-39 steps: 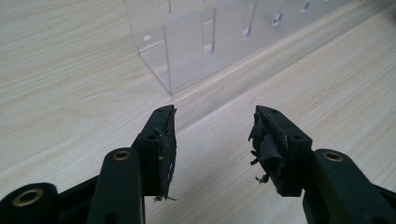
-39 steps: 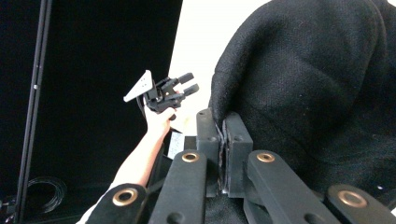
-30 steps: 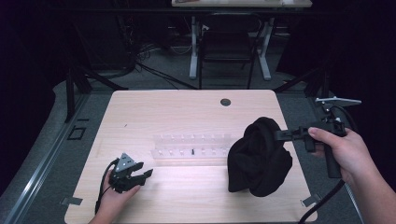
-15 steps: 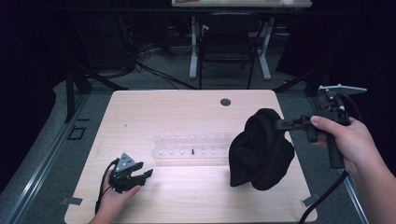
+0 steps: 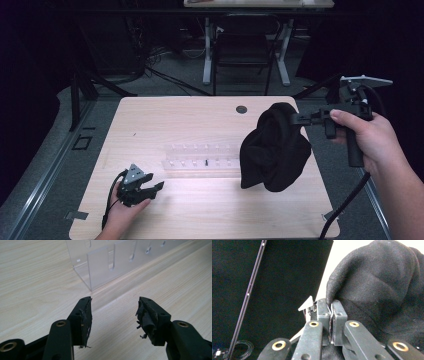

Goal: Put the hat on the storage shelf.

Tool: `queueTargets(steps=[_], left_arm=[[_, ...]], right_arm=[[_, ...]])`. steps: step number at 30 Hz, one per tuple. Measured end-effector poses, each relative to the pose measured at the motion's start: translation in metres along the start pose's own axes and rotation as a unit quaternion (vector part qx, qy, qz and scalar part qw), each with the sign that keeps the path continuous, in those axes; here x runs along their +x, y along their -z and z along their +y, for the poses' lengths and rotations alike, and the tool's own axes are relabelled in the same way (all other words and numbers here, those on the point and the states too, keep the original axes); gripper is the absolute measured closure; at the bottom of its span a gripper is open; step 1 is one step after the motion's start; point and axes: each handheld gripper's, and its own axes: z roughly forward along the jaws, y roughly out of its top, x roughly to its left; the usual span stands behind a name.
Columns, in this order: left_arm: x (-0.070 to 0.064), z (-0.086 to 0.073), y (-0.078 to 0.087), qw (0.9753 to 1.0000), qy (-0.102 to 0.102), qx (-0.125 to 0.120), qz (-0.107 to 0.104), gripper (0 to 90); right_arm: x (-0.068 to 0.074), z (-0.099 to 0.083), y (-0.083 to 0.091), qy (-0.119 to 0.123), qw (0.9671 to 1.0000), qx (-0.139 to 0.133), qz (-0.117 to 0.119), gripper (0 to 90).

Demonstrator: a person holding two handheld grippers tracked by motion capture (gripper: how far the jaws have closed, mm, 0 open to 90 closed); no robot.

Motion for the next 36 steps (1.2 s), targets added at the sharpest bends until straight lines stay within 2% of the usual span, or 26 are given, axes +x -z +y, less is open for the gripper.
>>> queueTargets(steps=[10, 18, 36], left_arm=[[0.0, 0.0, 0.0, 1.0, -0.001, -0.002, -0.002, 45.2], [0.0, 0.0, 0.001, 1.0, -0.001, -0.002, -0.003, 45.2], [0.0, 0.001, 0.002, 1.0, -0.002, 0.0, -0.007, 45.2]], right_arm=[[0.008, 0.011, -0.014, 0.004, 0.9999, -0.008, 0.013, 88.0], [0.007, 0.021, -0.024, 0.005, 0.9997, -0.008, 0.02, 88.0], [0.009, 0.045, -0.065, -0.002, 0.9992, -0.013, 0.038, 88.1]])
